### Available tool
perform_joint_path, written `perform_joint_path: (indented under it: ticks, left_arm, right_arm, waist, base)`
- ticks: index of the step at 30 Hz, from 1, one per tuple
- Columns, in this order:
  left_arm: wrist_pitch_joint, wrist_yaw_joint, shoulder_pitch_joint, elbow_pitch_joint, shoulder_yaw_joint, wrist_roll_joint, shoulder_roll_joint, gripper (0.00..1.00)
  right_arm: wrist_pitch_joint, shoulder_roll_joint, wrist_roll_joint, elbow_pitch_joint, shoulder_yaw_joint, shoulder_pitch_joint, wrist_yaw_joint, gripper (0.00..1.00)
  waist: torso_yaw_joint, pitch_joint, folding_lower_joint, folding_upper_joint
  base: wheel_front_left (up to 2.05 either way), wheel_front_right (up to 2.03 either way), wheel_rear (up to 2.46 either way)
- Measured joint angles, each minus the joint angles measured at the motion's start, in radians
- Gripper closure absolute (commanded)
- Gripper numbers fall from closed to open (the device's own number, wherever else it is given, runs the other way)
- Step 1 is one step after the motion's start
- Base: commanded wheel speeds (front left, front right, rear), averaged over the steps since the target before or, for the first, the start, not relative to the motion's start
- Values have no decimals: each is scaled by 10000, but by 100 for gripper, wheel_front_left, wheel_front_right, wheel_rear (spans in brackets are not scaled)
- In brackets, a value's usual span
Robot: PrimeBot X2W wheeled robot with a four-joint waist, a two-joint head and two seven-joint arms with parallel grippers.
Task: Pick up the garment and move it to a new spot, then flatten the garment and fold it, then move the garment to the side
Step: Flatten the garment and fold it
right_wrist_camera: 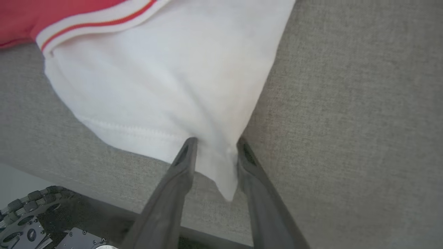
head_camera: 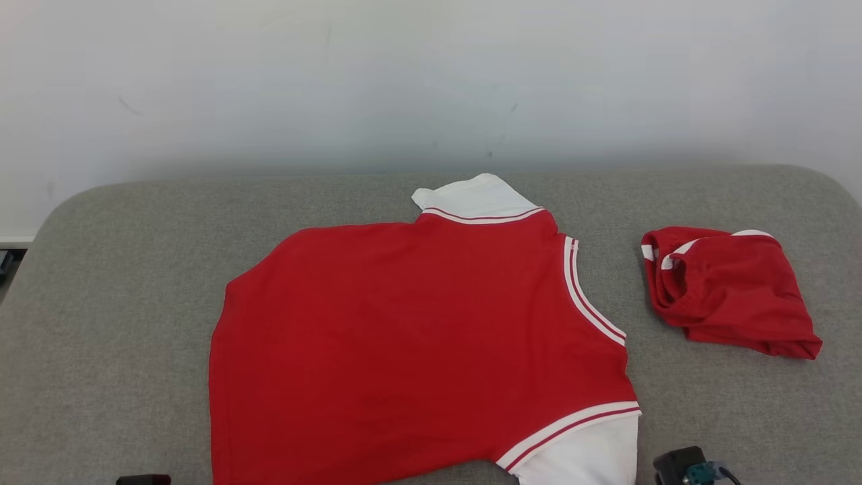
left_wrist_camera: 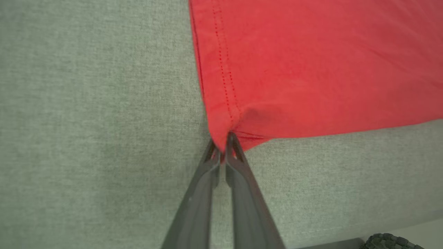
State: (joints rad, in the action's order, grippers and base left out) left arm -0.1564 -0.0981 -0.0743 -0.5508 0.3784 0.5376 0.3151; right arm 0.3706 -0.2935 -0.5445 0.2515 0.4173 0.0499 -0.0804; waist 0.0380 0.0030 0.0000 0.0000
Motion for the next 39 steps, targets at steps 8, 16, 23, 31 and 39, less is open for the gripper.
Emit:
perform_joint_path:
  ticks: [8,16,23,31,39]
  left_arm:
    - [376,-90,-134,-270,73,-2,-19,100]
    - [978,-92,-125,-77,-56,-21,230,100]
    - [1229,-94,-54,479,-35,-113,368,100]
    - [1290,-94,274,1135,6,-136,476,100]
    - [849,-182,49,1375,201,-58,619,100]
  right_arm:
    - [-150,42,6,-42,-207,-154,8,100]
    - [-1053,-123,-573,-1152,-1174,-183,104,100]
    - [-1342,-424,-846,-1691,-1718,94,117,100]
    - [-1338,-393,-1327,-2071,-1778,150,430,100]
    - [-575,-667,-1221,-1244,-1398,-1150,738,100]
  waist:
    - [0,-69,0,1]
    - [-69,-241,0,1]
    - [-112,-368,0,1]
    - [-59,-534,0,0]
    - [-6,-558,0,1]
  base:
    - [0,0,0]
    - [0,0,0]
    - [0,0,0]
    - [0,0,0]
    - [0,0,0]
